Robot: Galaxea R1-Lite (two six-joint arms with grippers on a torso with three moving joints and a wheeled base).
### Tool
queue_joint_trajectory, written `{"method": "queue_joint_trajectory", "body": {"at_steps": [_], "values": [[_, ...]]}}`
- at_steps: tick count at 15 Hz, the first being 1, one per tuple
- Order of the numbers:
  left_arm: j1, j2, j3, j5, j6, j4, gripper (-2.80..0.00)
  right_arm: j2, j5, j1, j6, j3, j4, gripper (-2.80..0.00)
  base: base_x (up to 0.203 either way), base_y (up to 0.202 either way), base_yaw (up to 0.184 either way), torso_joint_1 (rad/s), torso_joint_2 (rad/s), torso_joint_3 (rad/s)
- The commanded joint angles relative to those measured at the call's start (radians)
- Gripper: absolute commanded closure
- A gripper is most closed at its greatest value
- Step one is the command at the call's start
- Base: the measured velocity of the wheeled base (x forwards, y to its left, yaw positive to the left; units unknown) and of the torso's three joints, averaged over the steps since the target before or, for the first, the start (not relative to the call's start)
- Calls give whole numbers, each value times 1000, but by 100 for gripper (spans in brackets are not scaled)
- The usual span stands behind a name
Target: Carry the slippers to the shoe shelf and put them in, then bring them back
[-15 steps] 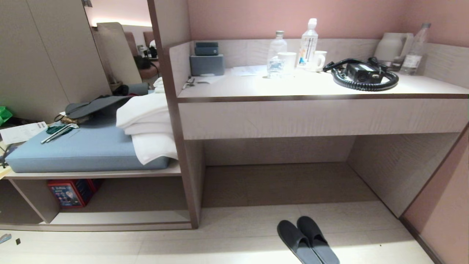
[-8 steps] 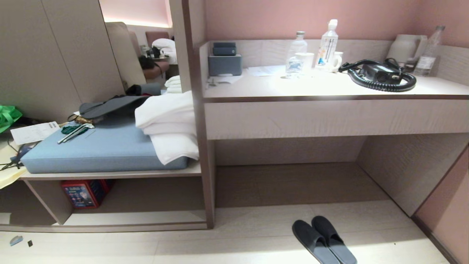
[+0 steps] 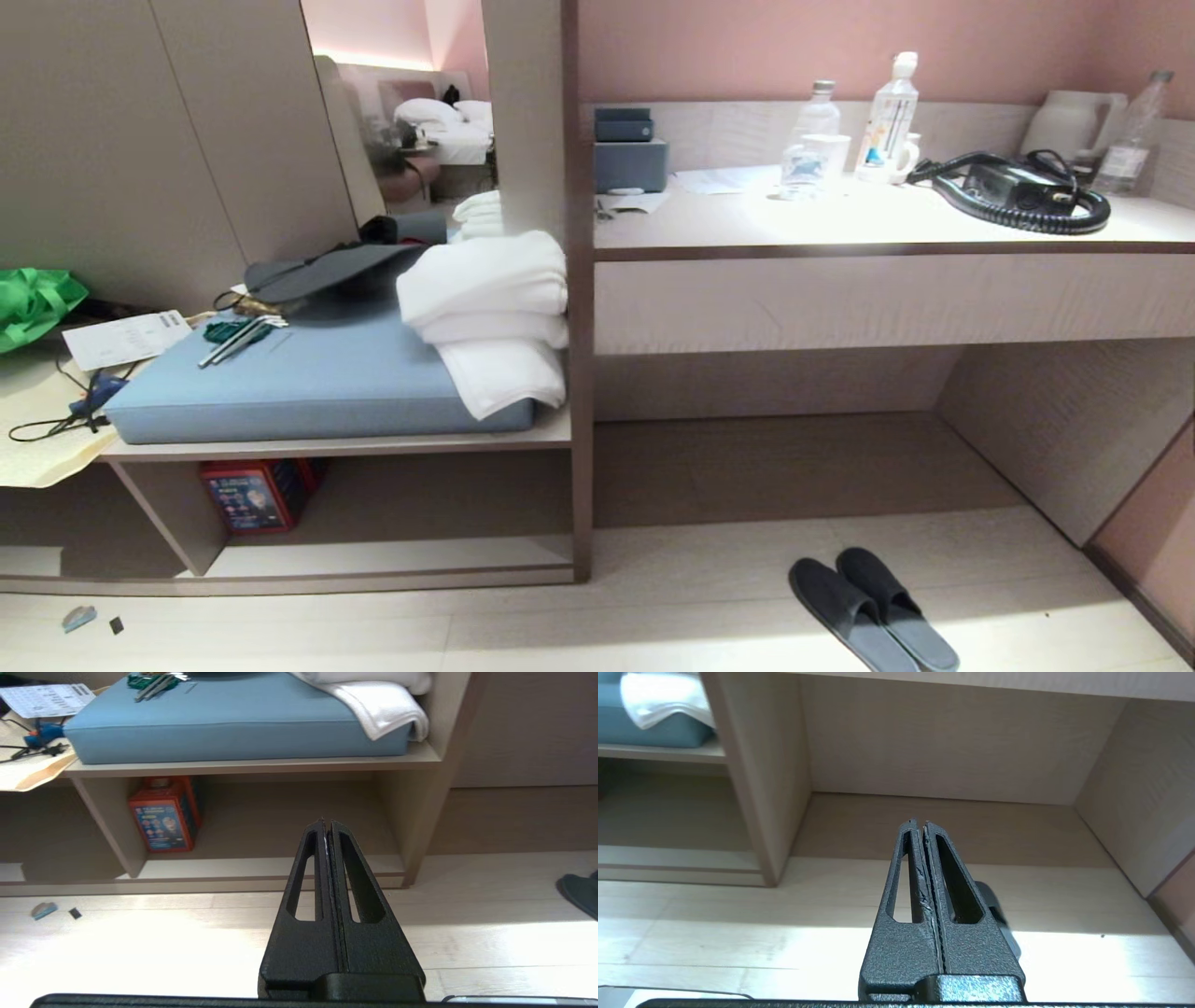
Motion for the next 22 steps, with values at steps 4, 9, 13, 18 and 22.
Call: {"method": "queue_joint_trajectory", "body": {"at_steps": [4,9,13,18,22], "values": [[-1,0,0,1,0,0,0,1,0,0,-1,2,-1,0,0,195,-2,3,3,3],[1,0,0,1,0,0,0,1,0,0,-1,1,-1,0,0,197,-2,0,3,4],[0,0,0,1,0,0,0,1,0,0,-1,2,-1,0,0,194,0,2,2,1],[0,0,0,1,0,0,0,1,0,0,-1,2,-1,0,0,195,-3,1,2,5],[0,0,0,0,0,0,0,1,0,0,-1,2,-1,0,0,194,-3,1,3,4]]}}
